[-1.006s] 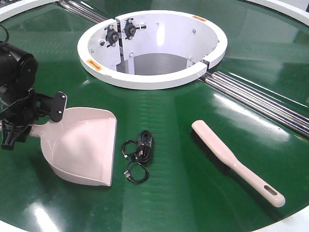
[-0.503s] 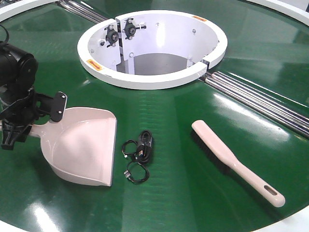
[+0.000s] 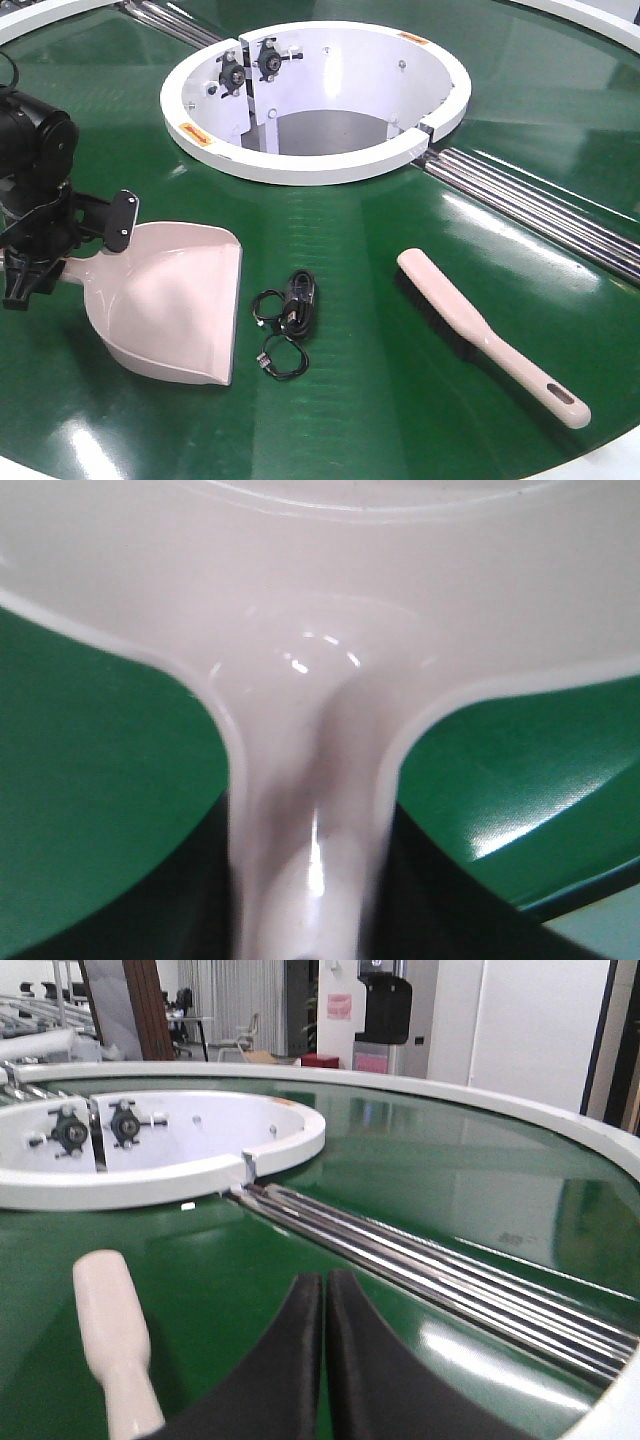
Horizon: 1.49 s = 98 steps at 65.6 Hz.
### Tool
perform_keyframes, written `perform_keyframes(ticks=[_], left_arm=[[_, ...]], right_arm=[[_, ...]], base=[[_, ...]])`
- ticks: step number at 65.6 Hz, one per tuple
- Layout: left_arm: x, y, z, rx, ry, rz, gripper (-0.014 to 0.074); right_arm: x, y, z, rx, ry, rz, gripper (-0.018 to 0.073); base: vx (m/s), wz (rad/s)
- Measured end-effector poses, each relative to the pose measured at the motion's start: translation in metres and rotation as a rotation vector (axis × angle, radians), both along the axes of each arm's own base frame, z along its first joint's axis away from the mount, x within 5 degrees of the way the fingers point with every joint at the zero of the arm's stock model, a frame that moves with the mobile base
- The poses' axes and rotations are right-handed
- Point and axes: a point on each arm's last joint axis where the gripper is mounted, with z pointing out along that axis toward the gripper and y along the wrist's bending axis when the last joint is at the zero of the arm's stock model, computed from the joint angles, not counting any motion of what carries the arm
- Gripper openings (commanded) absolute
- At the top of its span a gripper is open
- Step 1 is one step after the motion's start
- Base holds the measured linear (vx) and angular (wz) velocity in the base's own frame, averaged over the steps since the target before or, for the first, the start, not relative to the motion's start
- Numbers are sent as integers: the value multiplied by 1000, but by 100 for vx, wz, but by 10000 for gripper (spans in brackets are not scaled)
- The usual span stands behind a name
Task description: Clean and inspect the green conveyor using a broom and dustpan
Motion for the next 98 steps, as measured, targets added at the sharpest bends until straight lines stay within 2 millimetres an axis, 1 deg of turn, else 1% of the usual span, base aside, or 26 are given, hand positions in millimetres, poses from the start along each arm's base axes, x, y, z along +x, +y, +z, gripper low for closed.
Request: perform_keyframes(ticks=[6, 10, 14, 19, 20, 26, 33, 41, 48, 54, 59, 64, 68, 73, 74, 80, 86, 91, 98], left_arm=[[0, 0, 0, 0, 0, 0, -6], [0, 0, 0, 0, 0, 0, -6], [0, 0, 0, 0, 0, 0, -8], [0, 0, 0, 0, 0, 0, -7], [0, 0, 0, 0, 0, 0, -7], [0, 0, 0, 0, 0, 0, -7], [0, 0, 0, 0, 0, 0, -7], [0, 0, 0, 0, 0, 0, -7], [0, 0, 0, 0, 0, 0, -7], [0, 0, 0, 0, 0, 0, -7], [0, 0, 0, 0, 0, 0, -7], [0, 0, 0, 0, 0, 0, -7], [0, 0, 0, 0, 1, 1, -7], [0, 0, 0, 0, 1, 1, -7], [0, 0, 0, 0, 1, 1, -7], [0, 0, 0, 0, 1, 1, -7], [0, 0, 0, 0, 1, 1, -7], [0, 0, 0, 0, 1, 1, -7], [0, 0, 0, 0, 1, 1, -7]], right_arm=[[0, 0, 7, 103, -76, 6, -8], [-1, 0, 14, 132, -111, 9, -8], [-4, 0, 30, 137, -156, 12, -8], [-6, 0, 55, 138, -185, 16, -8], [-7, 1, 62, 139, -190, 17, -8], [-1, 1, 88, 137, -110, 17, -8], [16, 1, 104, 97, 79, 15, -8], [39, 0, 105, 49, 317, 22, -8], [57, 0, 94, 56, 499, 25, -7], [65, 0, 85, 58, 585, 26, 1], [71, -1, 82, 58, 628, 26, 25], [76, -1, 83, 55, 673, 29, 87], [81, -1, 85, 40, 720, 37, 155], [87, 0, 90, 4, 770, 61, 269], [88, 0, 90, -1, 785, 67, 307], [97, 2, 96, -22, 841, 117, 461], [107, 6, 100, -42, 881, 186, 589], [115, 10, 104, -53, 900, 246, 629], [128, 16, 110, -74, 914, 314, 619]], base=[[0, 0], [0, 0], [0, 0], [0, 0], [0, 0], [0, 0], [0, 0], [0, 0], [0, 0], [0, 0], [0, 0], [0, 0], [0, 0], [0, 0], [0, 0], [0, 0], [0, 0], [0, 0], [0, 0]])
